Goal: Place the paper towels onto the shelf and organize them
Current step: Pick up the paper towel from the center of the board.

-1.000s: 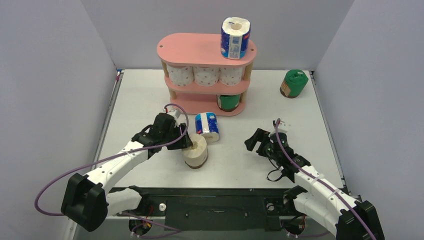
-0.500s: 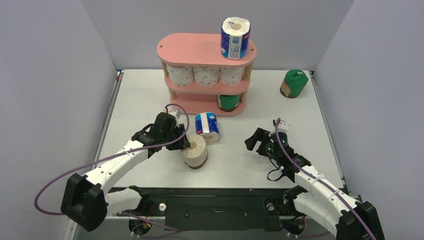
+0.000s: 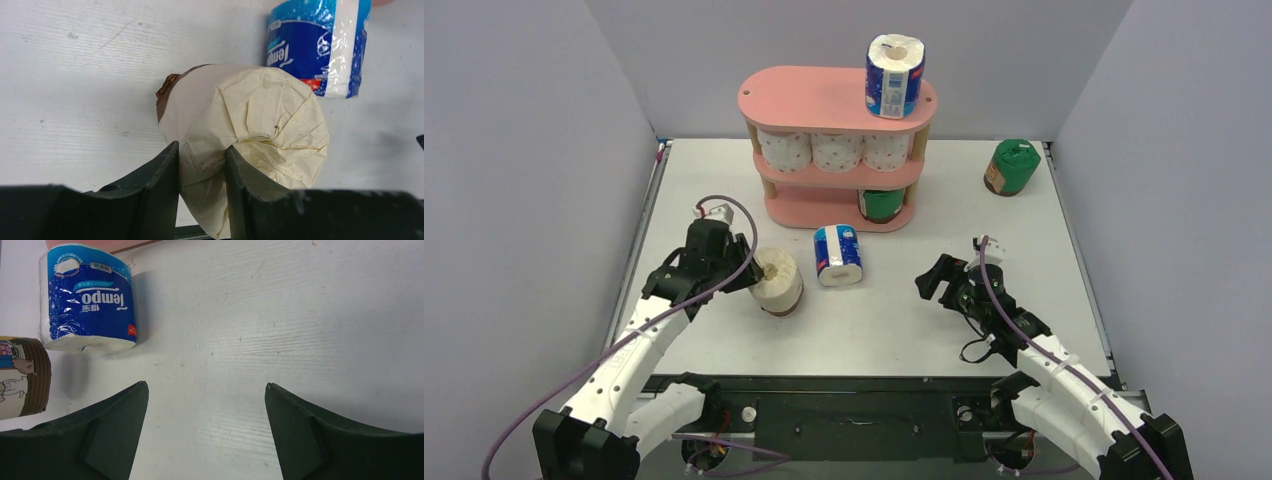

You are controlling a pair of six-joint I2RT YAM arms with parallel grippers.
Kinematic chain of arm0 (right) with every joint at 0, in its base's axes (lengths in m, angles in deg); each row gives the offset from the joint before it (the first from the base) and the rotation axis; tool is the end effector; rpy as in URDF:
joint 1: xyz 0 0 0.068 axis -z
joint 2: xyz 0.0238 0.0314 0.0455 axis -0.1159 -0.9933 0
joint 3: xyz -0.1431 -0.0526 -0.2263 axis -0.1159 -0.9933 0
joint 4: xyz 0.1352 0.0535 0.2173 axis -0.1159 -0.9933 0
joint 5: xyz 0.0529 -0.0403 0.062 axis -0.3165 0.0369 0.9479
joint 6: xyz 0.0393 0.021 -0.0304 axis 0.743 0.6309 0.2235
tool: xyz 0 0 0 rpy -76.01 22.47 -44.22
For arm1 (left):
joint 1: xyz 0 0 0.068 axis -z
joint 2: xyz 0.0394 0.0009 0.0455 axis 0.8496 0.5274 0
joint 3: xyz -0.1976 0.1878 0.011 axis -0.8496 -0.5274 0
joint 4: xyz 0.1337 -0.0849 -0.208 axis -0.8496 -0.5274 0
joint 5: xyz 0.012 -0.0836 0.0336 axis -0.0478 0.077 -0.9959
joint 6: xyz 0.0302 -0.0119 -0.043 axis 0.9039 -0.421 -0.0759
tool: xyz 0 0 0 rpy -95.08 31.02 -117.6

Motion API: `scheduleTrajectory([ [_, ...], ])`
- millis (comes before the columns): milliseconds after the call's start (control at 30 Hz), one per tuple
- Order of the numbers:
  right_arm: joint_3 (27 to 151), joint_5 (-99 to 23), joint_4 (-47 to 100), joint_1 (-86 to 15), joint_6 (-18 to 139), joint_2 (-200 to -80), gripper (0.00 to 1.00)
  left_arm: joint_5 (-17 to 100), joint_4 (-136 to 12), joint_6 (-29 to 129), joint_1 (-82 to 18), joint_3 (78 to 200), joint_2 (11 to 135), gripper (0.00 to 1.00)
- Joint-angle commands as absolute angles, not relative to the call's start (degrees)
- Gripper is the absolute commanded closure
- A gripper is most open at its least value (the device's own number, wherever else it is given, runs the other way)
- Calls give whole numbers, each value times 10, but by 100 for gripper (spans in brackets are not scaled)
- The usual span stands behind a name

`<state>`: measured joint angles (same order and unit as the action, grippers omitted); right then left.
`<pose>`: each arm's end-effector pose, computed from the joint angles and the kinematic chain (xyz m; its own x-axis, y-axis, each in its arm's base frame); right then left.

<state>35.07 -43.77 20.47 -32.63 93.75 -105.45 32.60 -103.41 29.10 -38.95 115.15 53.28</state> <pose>0.1609 0.0796 0.2003 -0.6543 0.4006 -0.6415 -0.0488 0.8241 0.5644 0.1860 -0.0645 0.2795 -0.7537 -0.3082 -0.5805 -0.0981 0.9261 -0.3643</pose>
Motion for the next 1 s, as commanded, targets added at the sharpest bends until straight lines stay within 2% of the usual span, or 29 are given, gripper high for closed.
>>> scheduleTrajectory([
  [0,371,-448,205,-329,929,-1036,18,299,-988,246,-419,1190,538,76],
  [133,373,-448,197,-328,935,-1029,19,266,-934,180,-442,1193,575,80],
  [300,371,-451,185,-328,940,-1012,19,254,-868,127,-466,1214,645,80],
  [733,371,-453,173,-328,947,-1004,19,260,-788,95,-482,1316,794,81],
  [967,380,-470,170,-328,945,-1004,19,253,-770,99,-483,1346,835,82],
])
